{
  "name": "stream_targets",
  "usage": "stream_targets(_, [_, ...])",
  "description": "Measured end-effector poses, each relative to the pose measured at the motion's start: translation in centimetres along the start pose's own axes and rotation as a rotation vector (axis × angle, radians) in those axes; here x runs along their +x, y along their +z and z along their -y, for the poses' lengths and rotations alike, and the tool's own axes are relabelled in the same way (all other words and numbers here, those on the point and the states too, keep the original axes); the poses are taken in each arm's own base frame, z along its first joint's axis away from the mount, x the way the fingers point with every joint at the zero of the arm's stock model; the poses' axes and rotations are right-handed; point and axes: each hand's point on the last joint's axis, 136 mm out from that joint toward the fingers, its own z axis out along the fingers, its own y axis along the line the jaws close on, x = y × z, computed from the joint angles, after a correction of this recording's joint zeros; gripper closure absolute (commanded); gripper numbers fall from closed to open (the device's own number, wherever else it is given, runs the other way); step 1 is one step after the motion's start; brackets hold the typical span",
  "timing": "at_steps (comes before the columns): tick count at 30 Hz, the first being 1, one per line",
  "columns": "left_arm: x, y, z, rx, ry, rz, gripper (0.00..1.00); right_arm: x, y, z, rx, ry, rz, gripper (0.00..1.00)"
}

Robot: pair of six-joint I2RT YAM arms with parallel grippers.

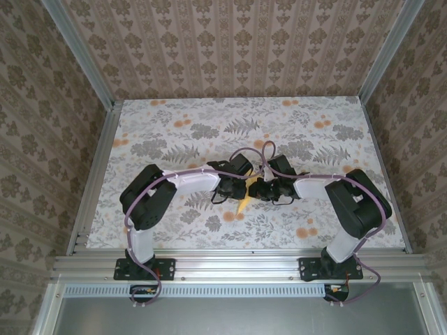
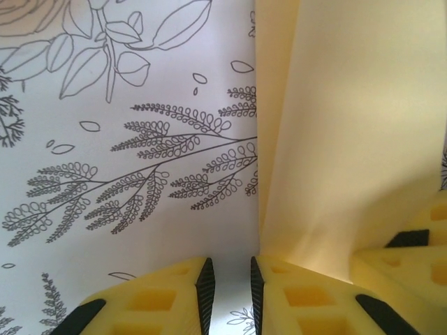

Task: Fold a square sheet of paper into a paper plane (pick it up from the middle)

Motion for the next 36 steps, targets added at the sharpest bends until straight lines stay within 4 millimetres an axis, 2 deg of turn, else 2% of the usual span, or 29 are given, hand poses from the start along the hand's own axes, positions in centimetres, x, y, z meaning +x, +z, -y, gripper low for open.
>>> stream_targets(13, [-0.04, -0.36, 0.59, 0.085, -0.009, 0.026, 0.65, -0.08, 0.25, 0.85, 0.028, 0.023, -0.011, 0.90])
stream_targets(31, [0.09, -0.13, 0.53, 0.098, -0.013, 0.010, 0.65, -0.25, 0.23, 0.90, 0.035, 0.033, -0.015, 0.93])
stream_targets(36, [0.13, 0.05, 0.39, 0.078, -0.006, -0.009, 0.65, -0.90, 0.03, 1.02, 0.016, 0.068, 0.009, 0.92])
